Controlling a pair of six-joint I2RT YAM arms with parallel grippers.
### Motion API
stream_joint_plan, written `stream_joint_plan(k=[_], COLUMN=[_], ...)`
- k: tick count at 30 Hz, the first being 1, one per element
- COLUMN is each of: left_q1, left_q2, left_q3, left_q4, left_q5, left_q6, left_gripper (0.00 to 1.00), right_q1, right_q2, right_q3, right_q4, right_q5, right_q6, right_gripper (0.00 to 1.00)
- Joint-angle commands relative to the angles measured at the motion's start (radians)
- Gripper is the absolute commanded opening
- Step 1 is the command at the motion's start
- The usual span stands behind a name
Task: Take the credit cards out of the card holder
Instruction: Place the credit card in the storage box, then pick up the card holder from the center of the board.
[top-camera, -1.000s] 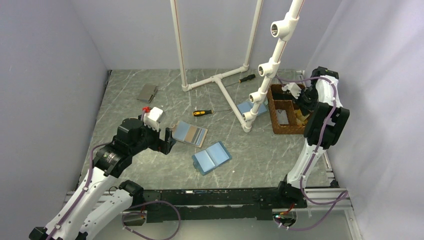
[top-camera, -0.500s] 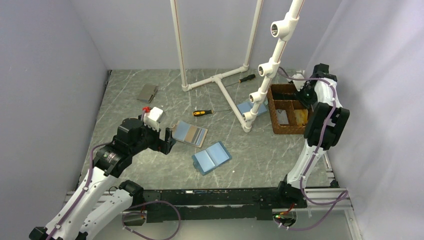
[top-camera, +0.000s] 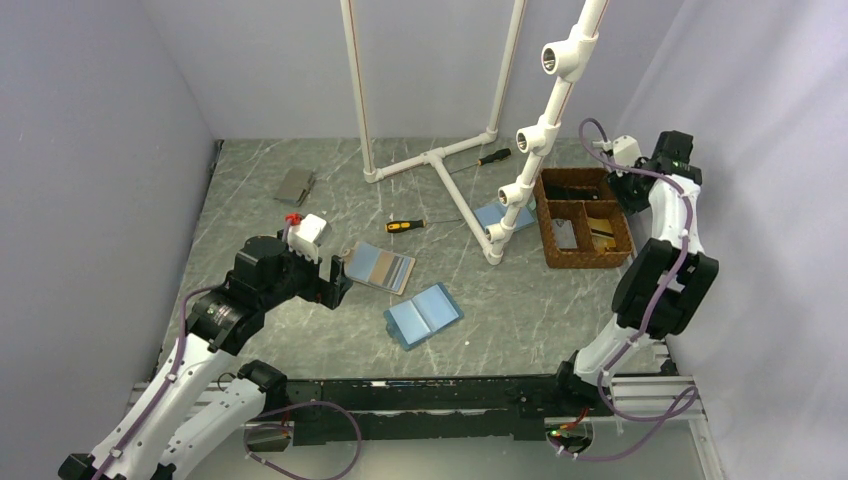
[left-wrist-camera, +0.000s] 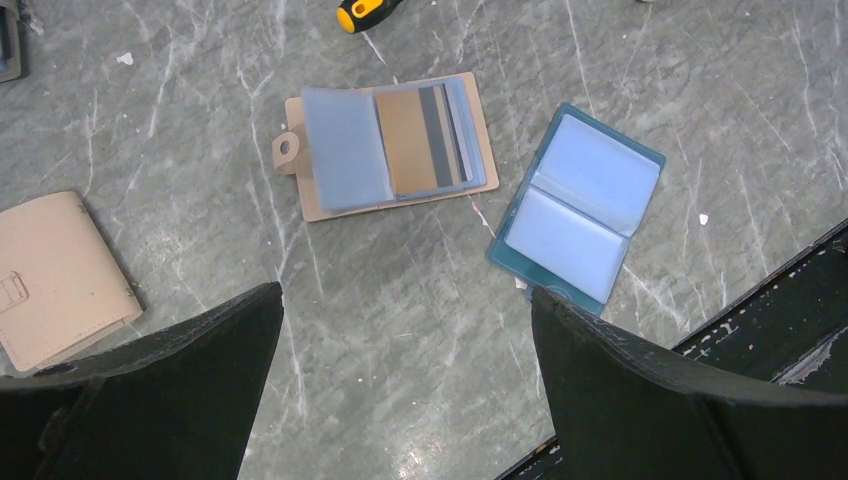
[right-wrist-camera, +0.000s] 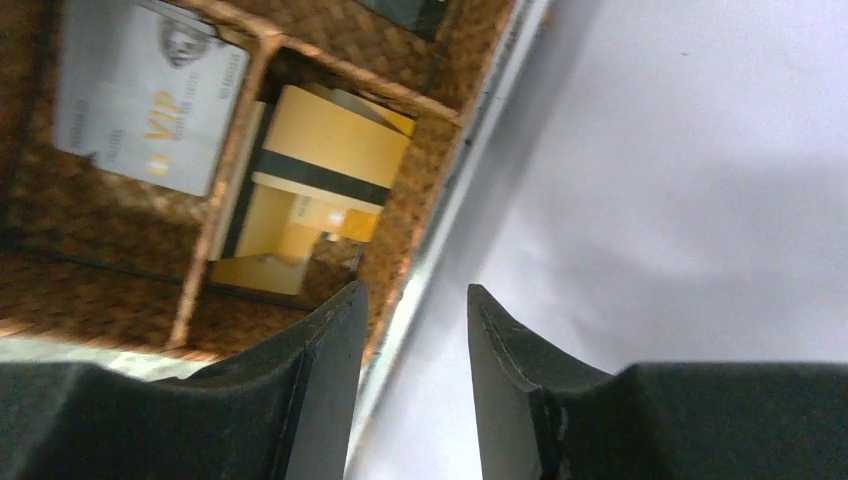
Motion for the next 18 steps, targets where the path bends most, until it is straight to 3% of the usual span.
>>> stream_joint_plan(k=[1,9,18], left_q1=[0.006,0.008,0.015], left_q2=[-0.007,-0.002,0.04], left_q3=[0.004,0.007,0.021], left_q4=[0.014,0.015,0.009], left_q5=[0.02,0.035,0.046], left_q6=[0.01,-0.004,-0.048], left_gripper=[0.99,0.99,0.99], right_q1=[-0.018,-0.053,-0.069], right_q2=[-0.098,-0.328,-0.594], right_q3=[-0.06,-0.279,-0.498], right_q4=[-0.032,-0.173,-0.222], right_q5=[-0.145,-0.357,-0.491], right_q6=[0.078,0.002,-0.106], right_gripper=[0.43,0.44,0.45])
